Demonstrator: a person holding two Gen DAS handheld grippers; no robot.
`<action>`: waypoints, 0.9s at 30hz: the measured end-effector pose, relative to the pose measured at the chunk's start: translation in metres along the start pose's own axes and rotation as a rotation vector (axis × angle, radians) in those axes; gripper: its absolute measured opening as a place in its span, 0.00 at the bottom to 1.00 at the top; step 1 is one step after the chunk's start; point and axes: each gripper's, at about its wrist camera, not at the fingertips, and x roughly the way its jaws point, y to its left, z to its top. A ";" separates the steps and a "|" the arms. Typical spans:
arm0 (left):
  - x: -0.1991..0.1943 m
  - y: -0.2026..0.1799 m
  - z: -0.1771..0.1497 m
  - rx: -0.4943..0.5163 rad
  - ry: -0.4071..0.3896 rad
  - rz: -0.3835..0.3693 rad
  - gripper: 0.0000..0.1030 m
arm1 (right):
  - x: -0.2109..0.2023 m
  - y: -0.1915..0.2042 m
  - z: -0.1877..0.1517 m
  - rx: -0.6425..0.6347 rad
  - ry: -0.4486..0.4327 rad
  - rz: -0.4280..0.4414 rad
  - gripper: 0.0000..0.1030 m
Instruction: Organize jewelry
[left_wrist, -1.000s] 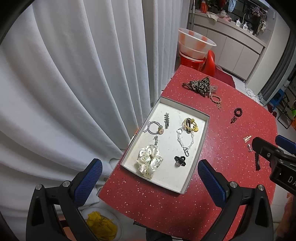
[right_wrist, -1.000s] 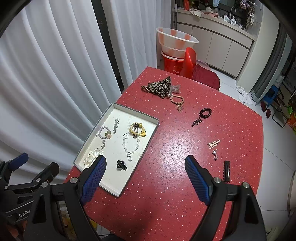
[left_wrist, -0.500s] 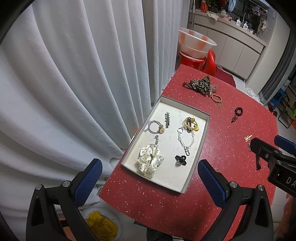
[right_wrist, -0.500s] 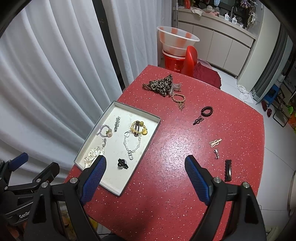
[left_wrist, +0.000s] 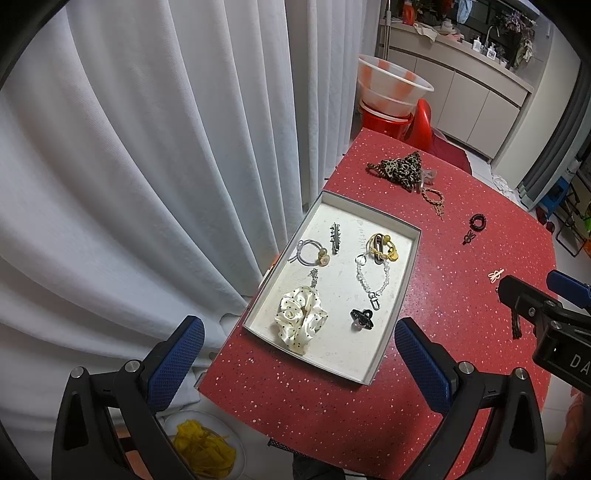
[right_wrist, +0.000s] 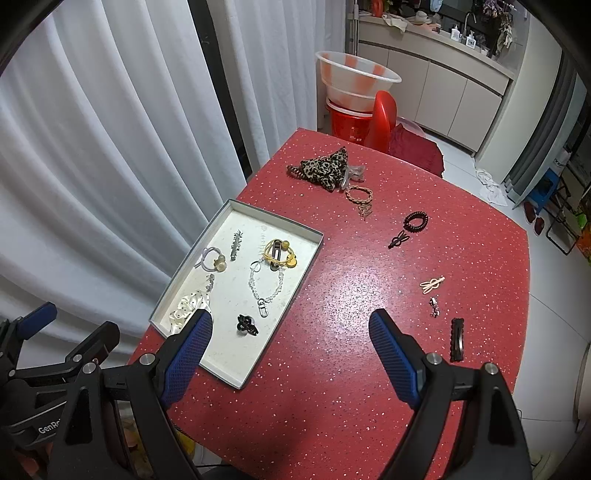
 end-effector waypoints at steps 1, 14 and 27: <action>0.000 0.000 0.000 0.000 0.001 0.000 1.00 | 0.000 0.000 0.000 0.000 0.001 0.000 0.86; 0.000 0.001 0.000 0.000 0.001 0.000 1.00 | 0.000 0.001 -0.001 -0.003 0.003 0.003 0.86; 0.001 0.004 -0.001 -0.002 0.002 0.002 1.00 | 0.001 0.004 -0.003 -0.009 0.006 0.008 0.86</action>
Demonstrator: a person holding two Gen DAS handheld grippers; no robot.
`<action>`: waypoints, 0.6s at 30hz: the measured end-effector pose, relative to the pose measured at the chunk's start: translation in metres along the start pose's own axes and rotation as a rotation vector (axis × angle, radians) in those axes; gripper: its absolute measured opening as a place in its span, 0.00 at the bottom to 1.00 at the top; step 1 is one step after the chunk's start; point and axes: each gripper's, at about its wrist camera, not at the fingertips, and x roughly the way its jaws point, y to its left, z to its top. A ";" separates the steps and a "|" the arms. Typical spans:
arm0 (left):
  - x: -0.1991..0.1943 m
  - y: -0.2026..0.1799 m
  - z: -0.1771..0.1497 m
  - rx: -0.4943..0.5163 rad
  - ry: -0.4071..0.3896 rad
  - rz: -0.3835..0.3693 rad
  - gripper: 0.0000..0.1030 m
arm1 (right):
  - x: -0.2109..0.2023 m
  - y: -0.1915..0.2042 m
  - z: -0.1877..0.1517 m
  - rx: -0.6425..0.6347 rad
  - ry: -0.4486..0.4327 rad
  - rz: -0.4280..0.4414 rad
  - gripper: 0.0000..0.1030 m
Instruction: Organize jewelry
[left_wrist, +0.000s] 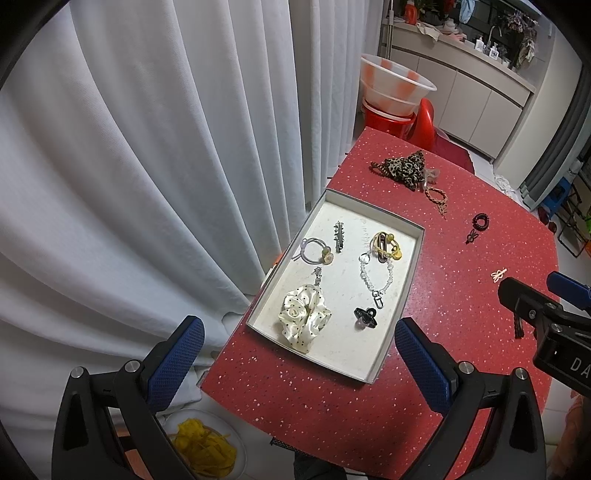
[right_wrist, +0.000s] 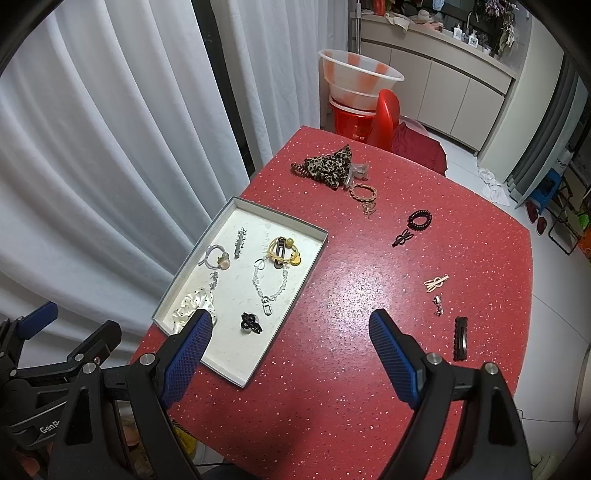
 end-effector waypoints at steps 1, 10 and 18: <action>0.000 0.001 0.000 0.000 0.000 0.000 1.00 | 0.000 0.000 0.000 0.000 0.000 0.000 0.86; 0.000 0.000 0.000 0.000 0.000 0.001 1.00 | 0.000 0.000 0.000 0.001 0.000 0.000 0.86; 0.001 0.001 -0.001 -0.001 0.001 0.003 1.00 | 0.000 0.000 -0.001 0.000 0.001 0.001 0.86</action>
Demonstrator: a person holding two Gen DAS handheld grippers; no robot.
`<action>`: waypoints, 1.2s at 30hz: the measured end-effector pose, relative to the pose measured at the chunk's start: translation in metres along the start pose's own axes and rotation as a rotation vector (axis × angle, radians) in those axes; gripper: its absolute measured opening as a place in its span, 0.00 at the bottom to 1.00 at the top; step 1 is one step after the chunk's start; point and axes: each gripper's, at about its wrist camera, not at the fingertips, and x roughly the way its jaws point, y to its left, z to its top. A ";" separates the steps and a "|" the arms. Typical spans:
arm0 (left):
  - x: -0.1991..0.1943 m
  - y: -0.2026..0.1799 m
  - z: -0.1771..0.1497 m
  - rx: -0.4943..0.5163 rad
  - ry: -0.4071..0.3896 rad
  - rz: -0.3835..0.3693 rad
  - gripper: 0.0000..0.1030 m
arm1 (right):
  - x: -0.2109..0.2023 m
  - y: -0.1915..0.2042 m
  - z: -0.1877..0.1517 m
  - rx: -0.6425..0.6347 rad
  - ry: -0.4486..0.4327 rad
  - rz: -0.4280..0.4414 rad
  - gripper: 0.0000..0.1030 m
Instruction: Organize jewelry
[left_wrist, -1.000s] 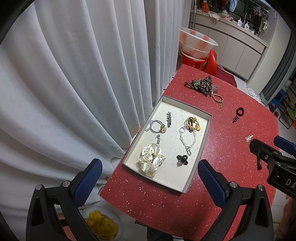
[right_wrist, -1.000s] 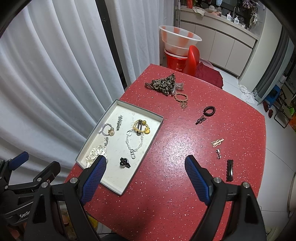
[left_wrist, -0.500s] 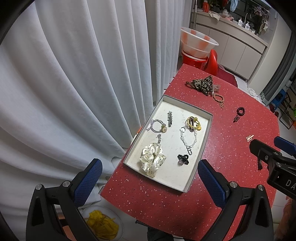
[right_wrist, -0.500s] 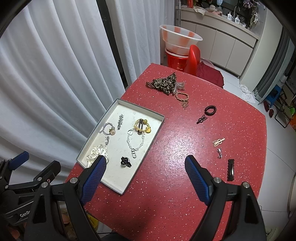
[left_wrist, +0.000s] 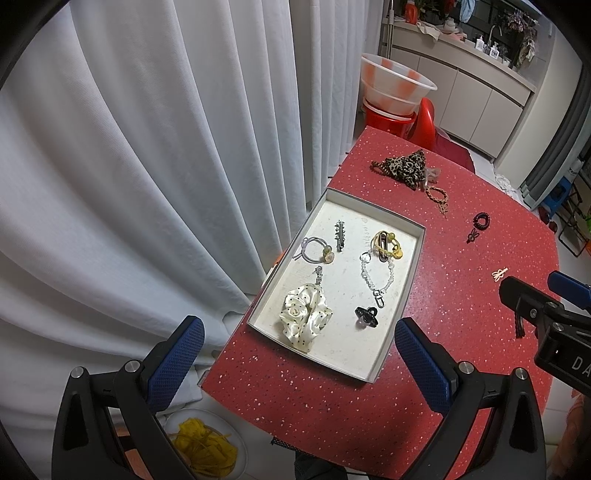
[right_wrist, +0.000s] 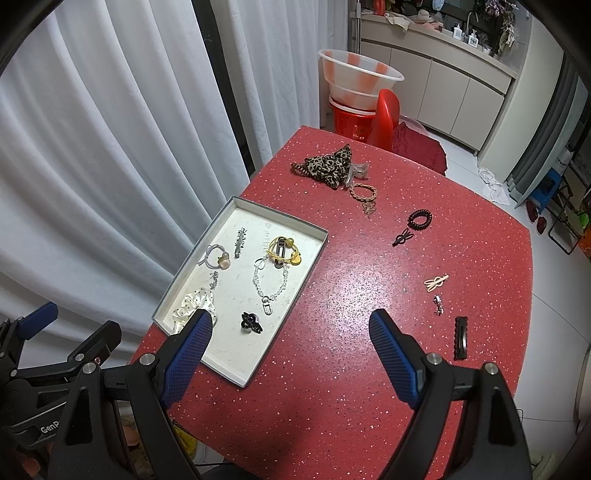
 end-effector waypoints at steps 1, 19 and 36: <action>0.000 0.001 0.000 0.000 0.000 0.001 1.00 | 0.000 0.000 0.000 0.000 0.000 0.000 0.86; 0.002 0.001 -0.002 0.002 0.001 0.009 1.00 | 0.000 0.001 -0.001 0.001 0.000 0.002 0.86; 0.004 0.000 -0.002 0.006 0.009 0.013 1.00 | 0.000 0.003 -0.006 -0.005 0.008 0.006 0.86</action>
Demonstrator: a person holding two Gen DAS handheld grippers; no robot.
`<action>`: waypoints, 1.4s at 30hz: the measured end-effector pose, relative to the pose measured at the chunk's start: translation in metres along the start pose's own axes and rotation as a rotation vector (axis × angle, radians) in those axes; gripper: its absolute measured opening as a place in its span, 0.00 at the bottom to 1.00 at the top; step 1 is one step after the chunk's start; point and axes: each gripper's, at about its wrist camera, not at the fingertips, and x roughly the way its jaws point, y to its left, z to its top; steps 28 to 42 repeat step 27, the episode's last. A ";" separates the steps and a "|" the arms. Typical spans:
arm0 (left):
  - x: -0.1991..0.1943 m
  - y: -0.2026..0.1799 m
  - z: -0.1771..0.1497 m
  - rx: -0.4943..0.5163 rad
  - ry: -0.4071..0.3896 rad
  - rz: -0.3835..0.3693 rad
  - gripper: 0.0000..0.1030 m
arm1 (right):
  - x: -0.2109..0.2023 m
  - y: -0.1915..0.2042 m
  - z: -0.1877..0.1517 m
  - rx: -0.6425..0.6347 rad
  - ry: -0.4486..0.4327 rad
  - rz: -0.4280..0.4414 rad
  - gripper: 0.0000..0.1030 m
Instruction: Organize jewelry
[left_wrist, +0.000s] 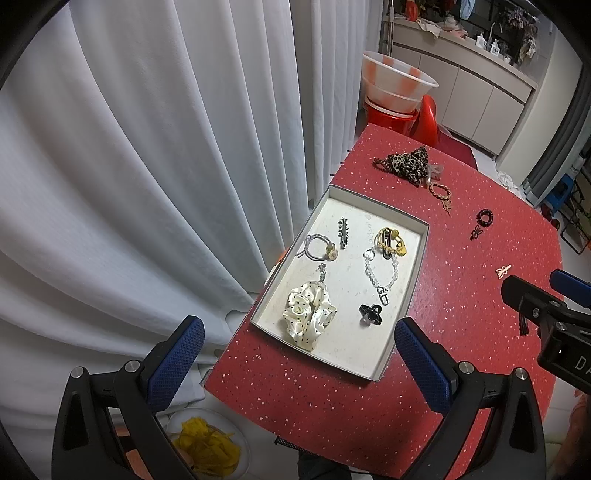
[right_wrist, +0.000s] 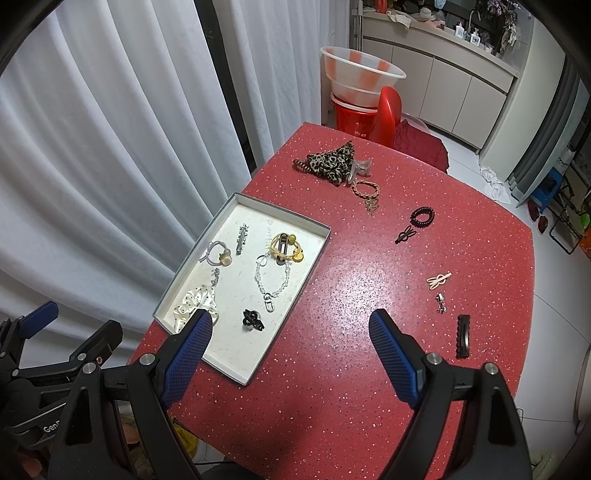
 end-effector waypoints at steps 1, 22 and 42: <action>0.000 0.000 0.000 0.000 0.000 0.001 1.00 | 0.000 0.000 0.000 -0.001 0.001 0.001 0.86; 0.004 -0.002 -0.001 0.008 0.006 0.001 1.00 | 0.005 -0.004 0.000 -0.009 0.019 0.013 0.86; 0.006 -0.003 0.000 0.007 0.015 0.004 1.00 | 0.005 -0.005 0.001 -0.010 0.021 0.015 0.86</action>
